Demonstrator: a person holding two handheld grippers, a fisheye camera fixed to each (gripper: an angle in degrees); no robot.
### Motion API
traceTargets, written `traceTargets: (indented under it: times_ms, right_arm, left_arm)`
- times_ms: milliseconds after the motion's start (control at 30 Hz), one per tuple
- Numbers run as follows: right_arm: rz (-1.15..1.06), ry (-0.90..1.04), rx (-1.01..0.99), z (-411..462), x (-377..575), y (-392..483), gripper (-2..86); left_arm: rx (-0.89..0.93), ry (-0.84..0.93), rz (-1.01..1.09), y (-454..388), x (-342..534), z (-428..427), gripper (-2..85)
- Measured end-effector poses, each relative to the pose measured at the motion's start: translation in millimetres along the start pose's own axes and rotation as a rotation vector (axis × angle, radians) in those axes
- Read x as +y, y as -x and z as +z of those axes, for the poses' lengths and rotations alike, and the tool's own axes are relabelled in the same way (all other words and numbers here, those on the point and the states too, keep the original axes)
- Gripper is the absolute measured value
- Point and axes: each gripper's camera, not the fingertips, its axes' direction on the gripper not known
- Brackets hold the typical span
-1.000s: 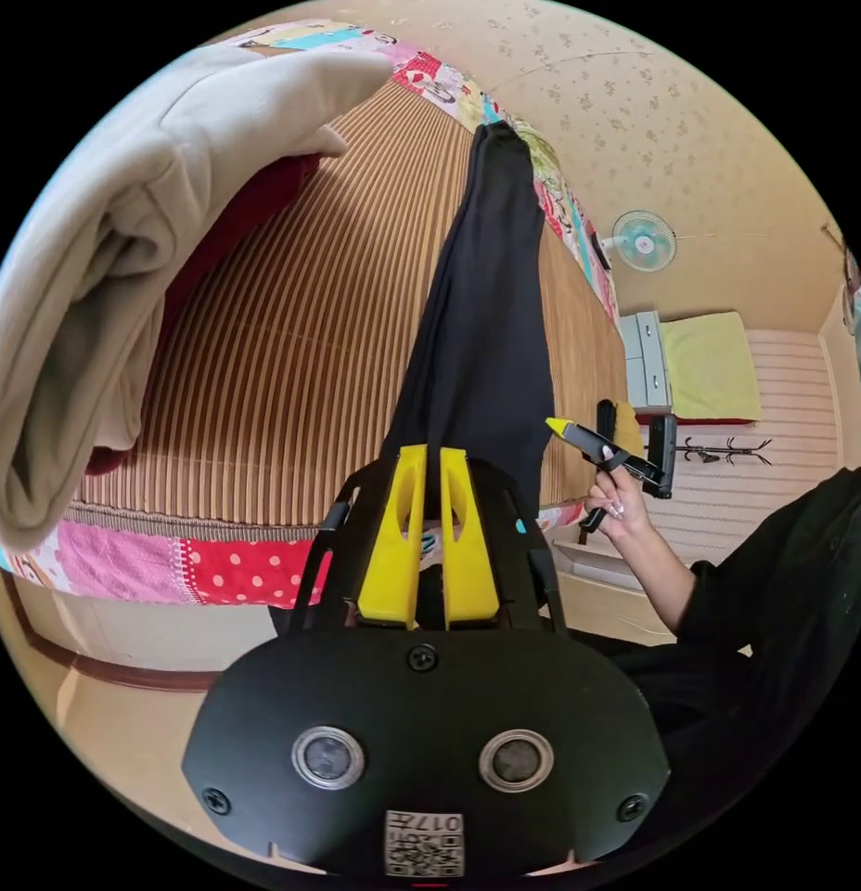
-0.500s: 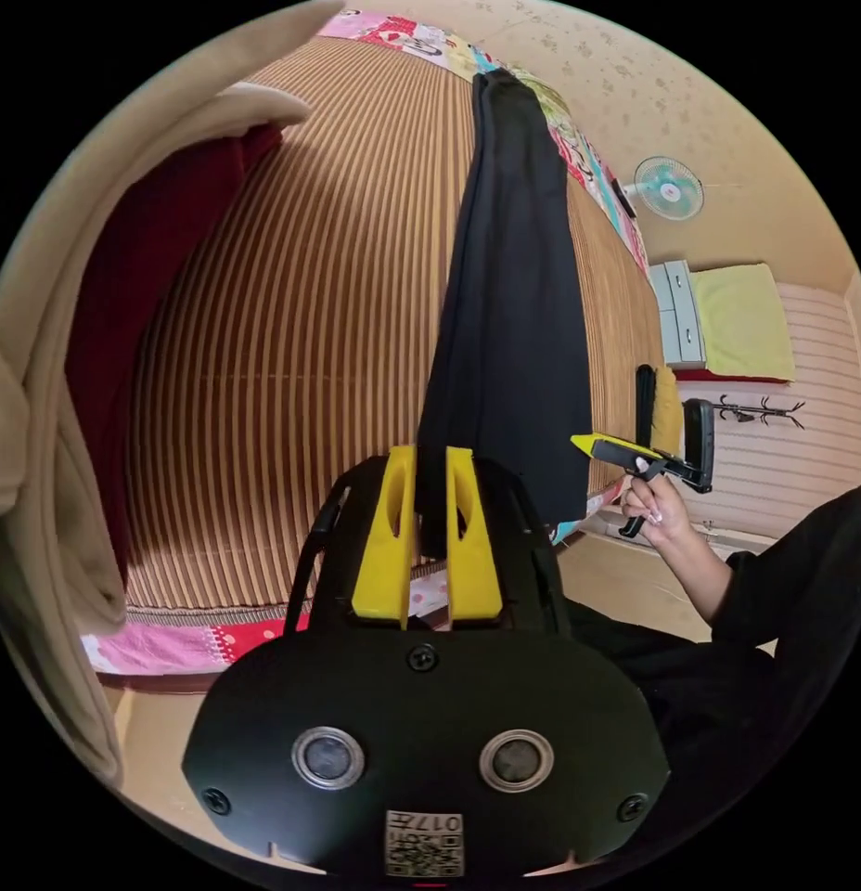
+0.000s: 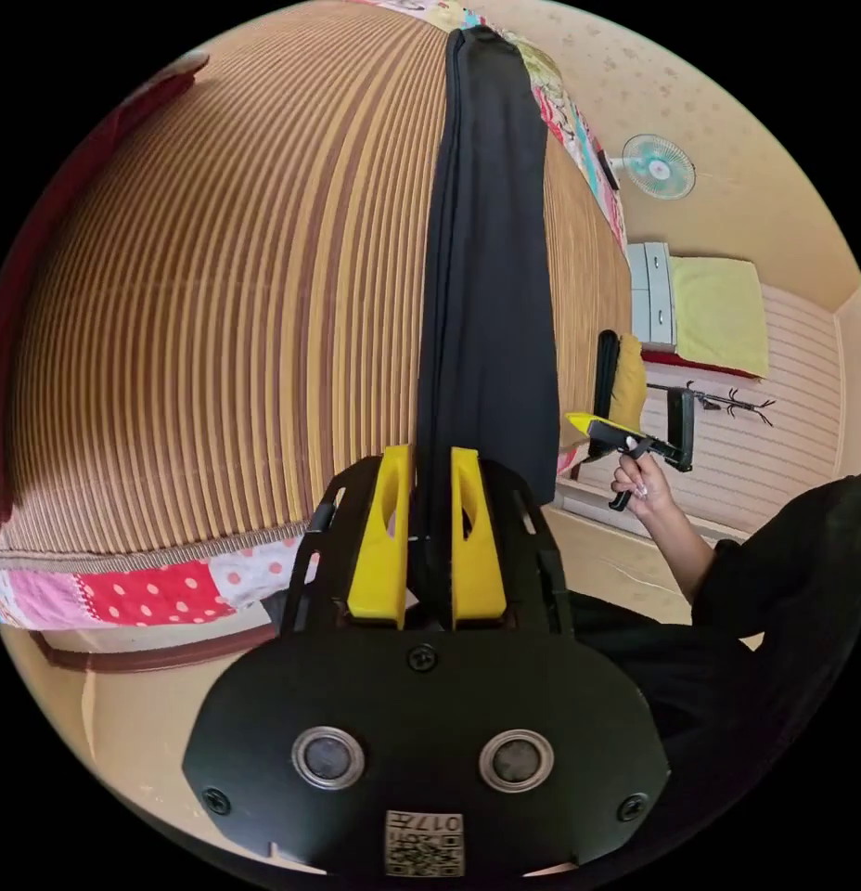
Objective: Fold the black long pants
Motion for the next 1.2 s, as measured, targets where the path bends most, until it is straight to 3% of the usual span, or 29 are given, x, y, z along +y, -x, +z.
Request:
traceTargets:
  times_ms: [100, 300, 433, 700, 900, 1100, 1200]
  right_arm:
    - [0.043, -0.136, -0.176, -13.5, -29.1, -27.7, 8.8]
    - [0.066, -0.244, -0.234, -11.8, -110.3, -35.2, 8.7]
    - [0.011, -0.313, -0.230, -9.5, -151.7, -9.8, 8.5]
    - [-0.257, -0.282, -0.009, 38.4, -262.3, 110.7, 8.5]
    - [-0.273, -0.214, 0.159, 79.9, -290.1, 133.8, 4.4]
    - [-0.267, -0.350, 0.073, 51.2, -267.4, 139.1, 2.2]
    - [-0.277, -0.320, 0.048, 59.2, -270.7, 137.0, 2.5]
  left_arm:
    - [0.046, -0.102, 0.018, 9.7, -49.6, -17.6, 9.9]
    - [-0.011, -0.197, 0.208, -31.0, -172.7, -21.2, 9.7]
    - [-0.160, -0.185, 0.290, -62.2, -223.3, 6.7, 8.8]
    - [-0.243, -0.179, 0.217, -50.0, -211.7, 50.2, 6.4]
    - [-0.125, -0.142, 0.169, -38.4, -198.5, 60.6, 3.8]
    - [0.068, -0.210, 0.202, -25.9, -190.7, 35.7, 0.8]
    - [0.029, -0.189, 0.167, -11.9, -193.0, 40.2, 1.0]
